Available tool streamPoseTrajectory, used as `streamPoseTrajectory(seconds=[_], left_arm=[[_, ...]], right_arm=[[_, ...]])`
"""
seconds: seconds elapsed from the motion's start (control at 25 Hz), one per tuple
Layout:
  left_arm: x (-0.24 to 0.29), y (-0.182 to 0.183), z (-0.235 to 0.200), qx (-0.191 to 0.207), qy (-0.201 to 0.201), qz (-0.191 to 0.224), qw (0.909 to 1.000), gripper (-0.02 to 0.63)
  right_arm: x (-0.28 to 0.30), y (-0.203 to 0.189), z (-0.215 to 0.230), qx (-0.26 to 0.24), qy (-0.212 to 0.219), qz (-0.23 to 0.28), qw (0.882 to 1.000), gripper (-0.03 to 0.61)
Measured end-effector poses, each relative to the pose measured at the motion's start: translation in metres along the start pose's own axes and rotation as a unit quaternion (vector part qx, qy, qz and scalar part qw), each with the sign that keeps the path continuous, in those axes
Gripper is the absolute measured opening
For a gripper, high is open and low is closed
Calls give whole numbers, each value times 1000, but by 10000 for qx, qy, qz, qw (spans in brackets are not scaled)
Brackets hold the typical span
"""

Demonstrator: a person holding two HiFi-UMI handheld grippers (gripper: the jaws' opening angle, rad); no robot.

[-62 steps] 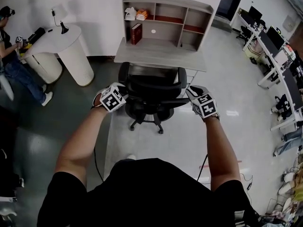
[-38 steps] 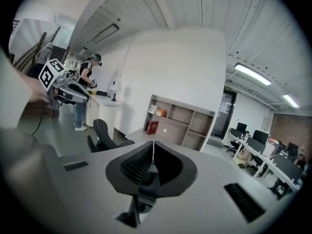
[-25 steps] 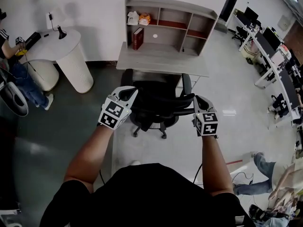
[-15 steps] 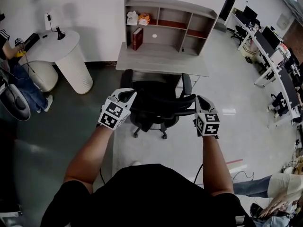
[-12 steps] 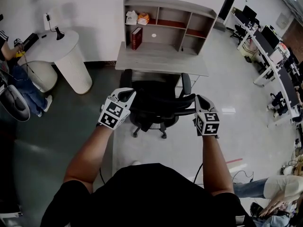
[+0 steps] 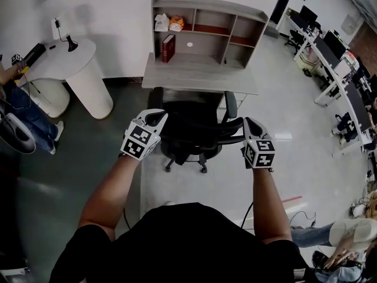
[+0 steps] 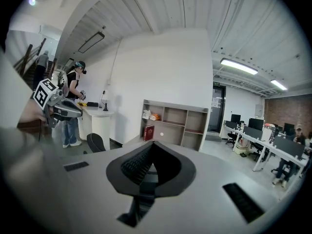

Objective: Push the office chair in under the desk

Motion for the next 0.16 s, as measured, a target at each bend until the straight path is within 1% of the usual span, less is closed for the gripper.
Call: streamPoseTrajectory(seconds=[0.16], left_arm=[[2, -1, 0, -8, -3, -58, 10000, 15]], right_arm=[[2, 3, 2, -4, 12, 56, 10000, 7]])
Point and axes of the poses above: the fingertips, and each gripper's own axes: x forward along the fingers, z to its right, y out of its top, the point moved 2 cm from there along -x, backward along the fingers, and after that the axes turned 11 degrees about -x, right-handed, at the moved point
